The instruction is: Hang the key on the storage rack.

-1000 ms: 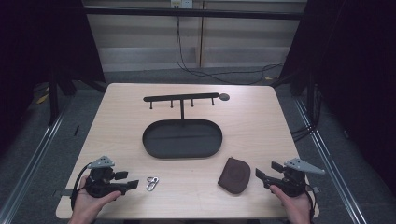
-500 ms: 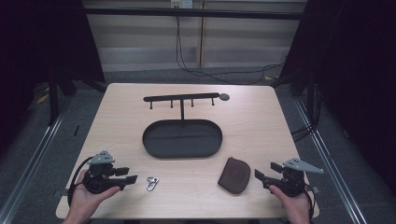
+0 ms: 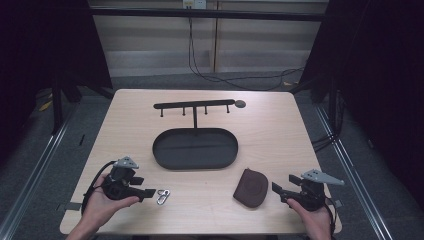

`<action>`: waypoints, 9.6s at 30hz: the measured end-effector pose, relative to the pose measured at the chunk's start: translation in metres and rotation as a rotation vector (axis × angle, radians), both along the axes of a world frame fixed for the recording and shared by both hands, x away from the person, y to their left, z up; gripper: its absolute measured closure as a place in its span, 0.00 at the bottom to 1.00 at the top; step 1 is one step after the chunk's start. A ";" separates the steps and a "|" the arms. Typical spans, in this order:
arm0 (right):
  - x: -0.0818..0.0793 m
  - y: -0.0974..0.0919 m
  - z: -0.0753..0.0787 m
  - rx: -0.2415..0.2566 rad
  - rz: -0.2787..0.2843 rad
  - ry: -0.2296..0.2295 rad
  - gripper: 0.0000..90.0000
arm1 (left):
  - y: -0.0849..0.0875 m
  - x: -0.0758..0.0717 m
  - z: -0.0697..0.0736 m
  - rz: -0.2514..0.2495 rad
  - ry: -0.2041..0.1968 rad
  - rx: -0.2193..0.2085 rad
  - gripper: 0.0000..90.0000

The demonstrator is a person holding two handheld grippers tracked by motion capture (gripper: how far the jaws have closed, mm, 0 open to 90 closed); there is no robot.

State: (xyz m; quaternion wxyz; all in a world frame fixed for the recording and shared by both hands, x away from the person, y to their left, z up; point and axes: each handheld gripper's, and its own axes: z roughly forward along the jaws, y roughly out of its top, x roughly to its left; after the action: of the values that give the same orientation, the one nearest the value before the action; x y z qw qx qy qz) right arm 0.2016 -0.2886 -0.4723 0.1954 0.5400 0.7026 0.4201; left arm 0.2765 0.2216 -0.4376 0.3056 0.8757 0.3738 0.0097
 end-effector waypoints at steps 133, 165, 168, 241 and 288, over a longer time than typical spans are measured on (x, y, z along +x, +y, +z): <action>0.003 0.002 -0.004 -0.038 0.004 0.047 0.25 | -0.098 0.047 -0.016 -0.281 0.314 0.379 0.69; 0.003 0.002 -0.004 -0.036 0.007 0.053 0.24 | -0.087 0.052 0.037 -0.268 0.265 0.433 0.70; 0.003 0.002 -0.004 -0.036 0.007 0.053 0.24 | -0.084 0.055 0.043 -0.255 0.256 0.441 0.70; 0.002 0.002 -0.004 -0.027 0.018 0.051 0.24 | -0.077 0.161 0.135 -0.027 0.286 0.484 0.70; 0.002 0.001 -0.004 -0.011 0.030 0.049 0.24 | -0.111 0.206 0.139 0.098 0.289 0.471 0.70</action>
State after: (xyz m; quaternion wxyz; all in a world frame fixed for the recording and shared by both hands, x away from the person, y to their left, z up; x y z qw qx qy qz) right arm 0.2034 -0.2880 -0.4761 0.1747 0.5383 0.7175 0.4061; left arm 0.4827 0.1110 -0.2989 0.0364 0.8956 0.4431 -0.0140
